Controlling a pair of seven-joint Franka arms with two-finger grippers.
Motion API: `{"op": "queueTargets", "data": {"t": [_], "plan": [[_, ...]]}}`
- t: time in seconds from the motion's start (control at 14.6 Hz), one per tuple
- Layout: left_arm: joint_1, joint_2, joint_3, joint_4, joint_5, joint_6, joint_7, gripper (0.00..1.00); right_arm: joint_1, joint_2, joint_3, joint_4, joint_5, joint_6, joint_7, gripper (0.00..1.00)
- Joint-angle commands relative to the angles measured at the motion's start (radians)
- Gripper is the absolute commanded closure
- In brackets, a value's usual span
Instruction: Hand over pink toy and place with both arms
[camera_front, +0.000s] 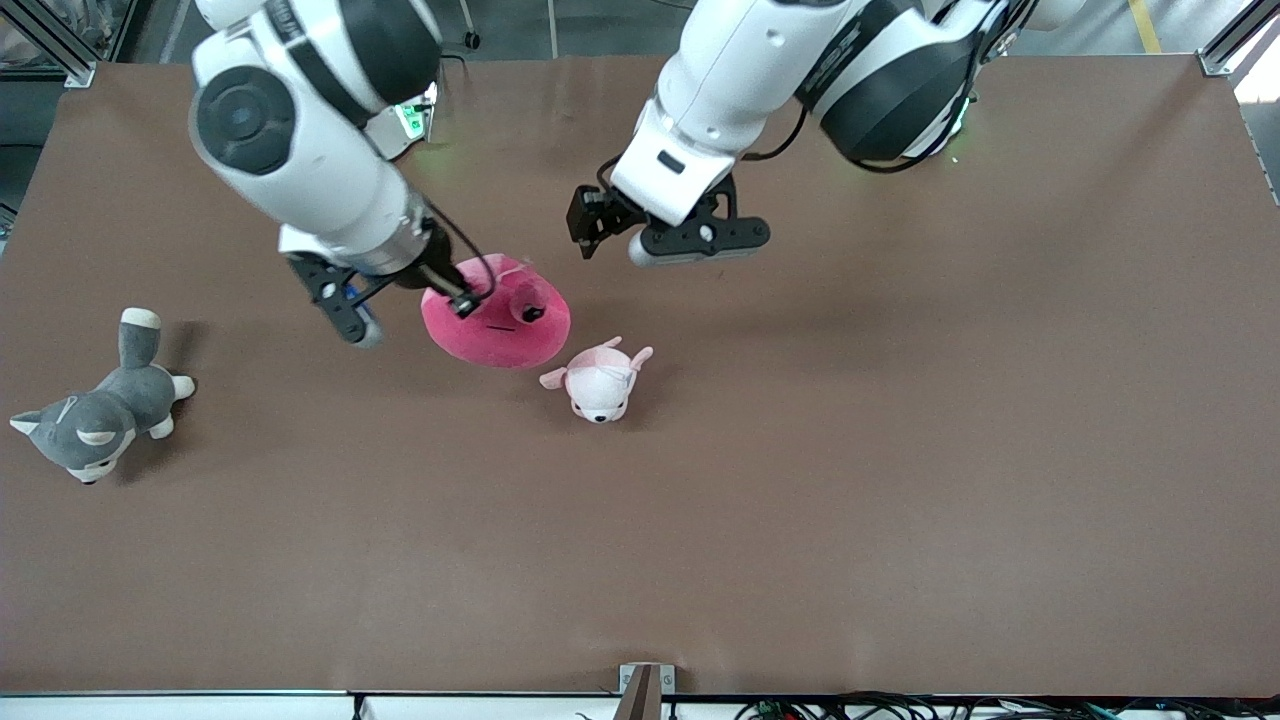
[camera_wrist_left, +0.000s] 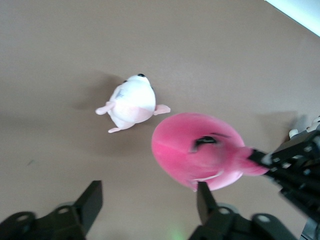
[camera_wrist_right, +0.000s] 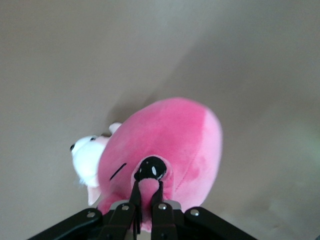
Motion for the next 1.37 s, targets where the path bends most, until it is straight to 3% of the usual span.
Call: {"op": "queueTargets", "data": {"t": [0.0, 0.27, 0.55, 0.82, 1.17, 1.23, 1.3], "plan": [[0.067, -0.092, 0.003, -0.018, -0.006, -0.125, 0.058, 0.00, -0.110, -0.065, 0.011, -0.112, 0.002, 0.009, -0.136, 0.99], [0.197, -0.175, 0.002, -0.021, -0.009, -0.334, 0.208, 0.00, -0.226, -0.114, 0.011, -0.261, 0.000, 0.061, -0.281, 0.99], [0.359, -0.226, 0.002, -0.032, -0.008, -0.472, 0.510, 0.00, -0.296, -0.165, 0.011, -0.445, -0.001, 0.201, -0.397, 0.99], [0.511, -0.279, 0.003, -0.104, 0.000, -0.504, 0.789, 0.00, -0.327, -0.173, 0.013, -0.602, -0.001, 0.351, -0.434, 0.99], [0.544, -0.319, 0.000, -0.225, 0.119, -0.474, 0.814, 0.00, -0.327, -0.167, 0.011, -0.671, -0.006, 0.439, -0.440, 0.99], [0.554, -0.350, 0.005, -0.283, 0.121, -0.433, 0.820, 0.00, -0.330, -0.167, 0.011, -0.671, -0.008, 0.442, -0.468, 0.95], [0.590, -0.383, 0.005, -0.339, 0.120, -0.385, 0.858, 0.00, -0.347, -0.164, 0.011, -0.668, -0.008, 0.440, -0.509, 0.75]]}}
